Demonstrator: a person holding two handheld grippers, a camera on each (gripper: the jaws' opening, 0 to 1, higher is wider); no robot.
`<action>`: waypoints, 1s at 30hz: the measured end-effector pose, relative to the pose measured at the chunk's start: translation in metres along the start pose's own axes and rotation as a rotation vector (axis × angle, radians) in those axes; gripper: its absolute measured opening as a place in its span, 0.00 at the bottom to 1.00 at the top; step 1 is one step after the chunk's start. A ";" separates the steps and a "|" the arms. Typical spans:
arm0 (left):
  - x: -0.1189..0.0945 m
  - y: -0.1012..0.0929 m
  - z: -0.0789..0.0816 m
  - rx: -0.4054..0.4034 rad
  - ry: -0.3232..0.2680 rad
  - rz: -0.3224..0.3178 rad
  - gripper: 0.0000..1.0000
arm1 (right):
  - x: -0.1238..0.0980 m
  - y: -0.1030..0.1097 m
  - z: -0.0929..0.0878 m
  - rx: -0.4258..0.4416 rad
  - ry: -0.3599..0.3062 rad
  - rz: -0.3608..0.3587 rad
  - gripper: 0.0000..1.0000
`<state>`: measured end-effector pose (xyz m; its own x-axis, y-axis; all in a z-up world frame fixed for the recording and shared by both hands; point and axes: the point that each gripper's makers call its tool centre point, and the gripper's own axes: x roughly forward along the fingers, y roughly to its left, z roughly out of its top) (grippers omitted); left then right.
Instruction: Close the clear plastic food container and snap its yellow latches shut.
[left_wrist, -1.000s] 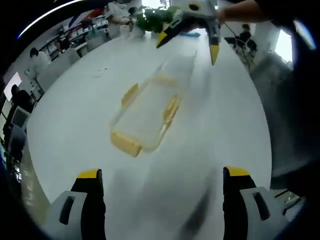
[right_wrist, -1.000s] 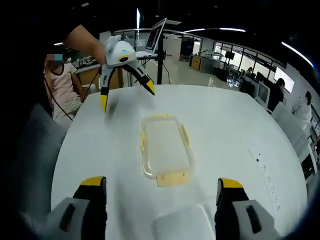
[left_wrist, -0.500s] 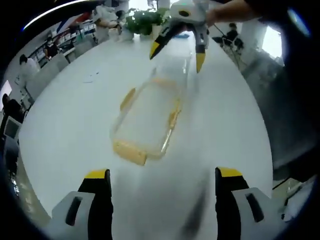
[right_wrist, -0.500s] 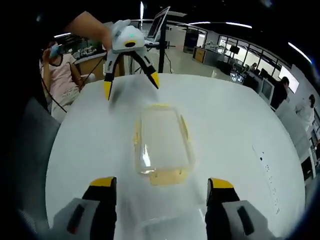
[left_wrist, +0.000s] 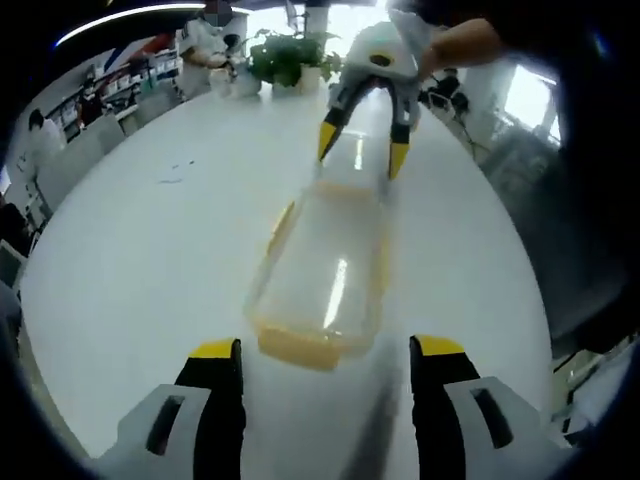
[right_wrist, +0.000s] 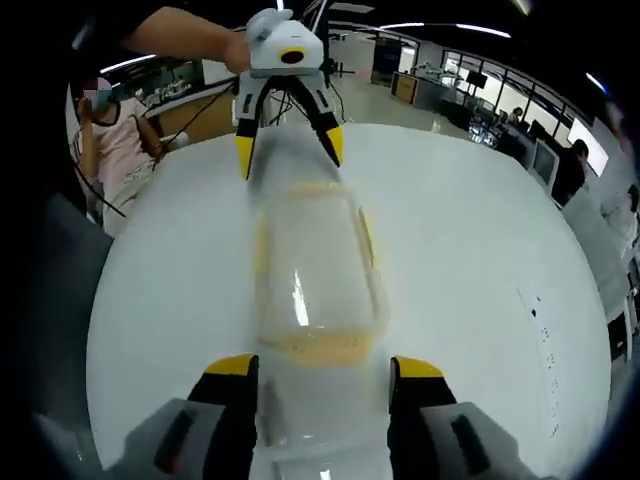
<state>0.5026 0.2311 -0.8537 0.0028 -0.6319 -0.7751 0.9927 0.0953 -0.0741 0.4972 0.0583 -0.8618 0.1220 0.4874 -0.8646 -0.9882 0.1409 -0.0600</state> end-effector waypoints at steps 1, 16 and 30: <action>0.001 0.000 -0.003 0.030 0.029 -0.002 0.66 | 0.001 0.000 0.000 -0.029 0.009 -0.002 0.49; 0.018 0.005 -0.020 0.140 0.138 -0.002 0.48 | 0.024 0.004 0.003 -0.095 0.081 0.057 0.39; 0.018 -0.006 -0.024 0.144 0.122 0.011 0.39 | 0.032 0.010 0.003 -0.135 0.103 0.121 0.38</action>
<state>0.4941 0.2377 -0.8820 0.0079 -0.5327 -0.8462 0.9997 -0.0145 0.0185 0.4916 0.0780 -0.8882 -0.0015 0.4017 -0.9158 -0.9993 -0.0338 -0.0131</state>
